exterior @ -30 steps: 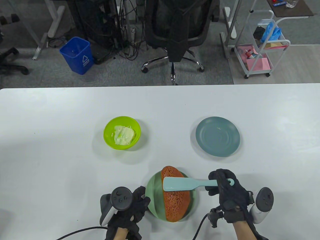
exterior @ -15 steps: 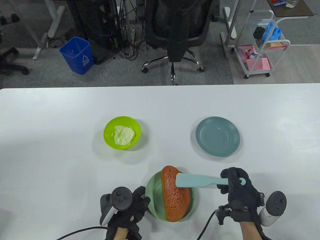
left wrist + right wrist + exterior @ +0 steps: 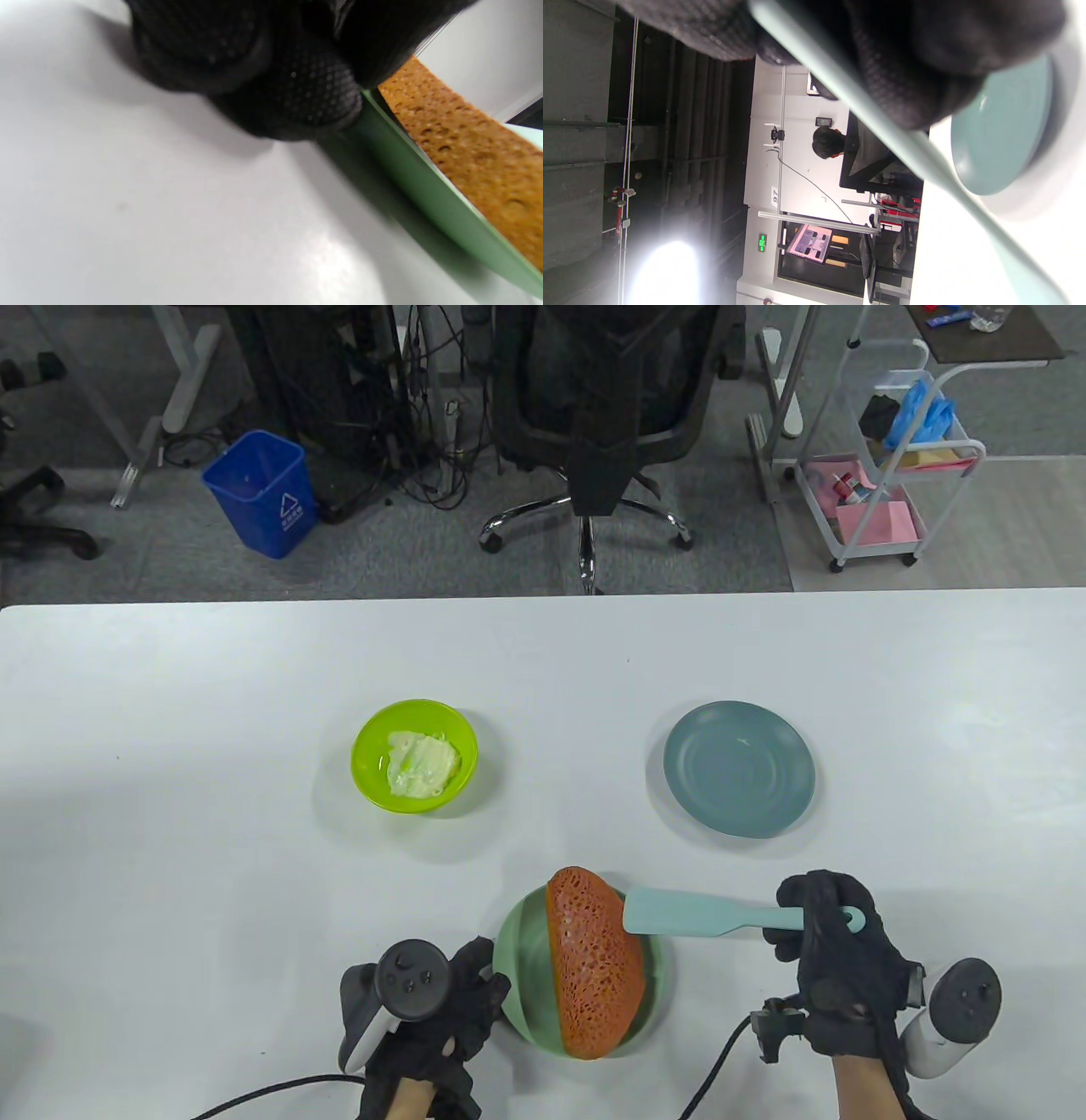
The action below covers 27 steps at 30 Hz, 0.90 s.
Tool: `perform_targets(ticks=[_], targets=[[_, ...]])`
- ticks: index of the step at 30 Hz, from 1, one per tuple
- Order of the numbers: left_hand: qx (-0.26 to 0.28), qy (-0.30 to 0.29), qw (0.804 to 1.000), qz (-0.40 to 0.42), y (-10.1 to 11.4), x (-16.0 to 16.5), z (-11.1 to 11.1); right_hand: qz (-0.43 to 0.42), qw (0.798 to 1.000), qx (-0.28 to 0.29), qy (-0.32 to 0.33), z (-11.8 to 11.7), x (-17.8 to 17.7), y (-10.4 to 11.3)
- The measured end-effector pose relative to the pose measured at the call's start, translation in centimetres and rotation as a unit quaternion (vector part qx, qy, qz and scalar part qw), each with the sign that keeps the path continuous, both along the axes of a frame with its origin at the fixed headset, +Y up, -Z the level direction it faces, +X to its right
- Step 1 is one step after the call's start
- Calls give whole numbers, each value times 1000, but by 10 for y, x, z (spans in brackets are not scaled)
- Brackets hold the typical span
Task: Dip dessert spatula into salad dressing and spread onto bread slice
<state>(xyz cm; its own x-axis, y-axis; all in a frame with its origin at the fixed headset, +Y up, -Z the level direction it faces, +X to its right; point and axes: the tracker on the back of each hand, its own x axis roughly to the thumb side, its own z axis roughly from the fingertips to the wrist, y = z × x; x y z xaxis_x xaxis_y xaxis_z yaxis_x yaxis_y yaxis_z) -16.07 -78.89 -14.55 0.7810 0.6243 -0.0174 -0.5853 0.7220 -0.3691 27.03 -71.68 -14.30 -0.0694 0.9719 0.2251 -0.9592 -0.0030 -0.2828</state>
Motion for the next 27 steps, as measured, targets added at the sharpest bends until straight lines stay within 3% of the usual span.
perform_targets(ticks=[6, 12, 18, 27], targets=[[-1, 0, 1000, 1, 0, 0, 0, -16, 999, 16, 26, -3, -8, -2], [0, 0, 1000, 0, 0, 0, 0, -45, 994, -8, 100, -9, -26, -12], [0, 0, 1000, 0, 0, 0, 0, -13, 990, -29, 139, -10, -41, -14], [1, 0, 1000, 0, 0, 0, 0, 17, 994, -35, 104, -4, -38, -6]])
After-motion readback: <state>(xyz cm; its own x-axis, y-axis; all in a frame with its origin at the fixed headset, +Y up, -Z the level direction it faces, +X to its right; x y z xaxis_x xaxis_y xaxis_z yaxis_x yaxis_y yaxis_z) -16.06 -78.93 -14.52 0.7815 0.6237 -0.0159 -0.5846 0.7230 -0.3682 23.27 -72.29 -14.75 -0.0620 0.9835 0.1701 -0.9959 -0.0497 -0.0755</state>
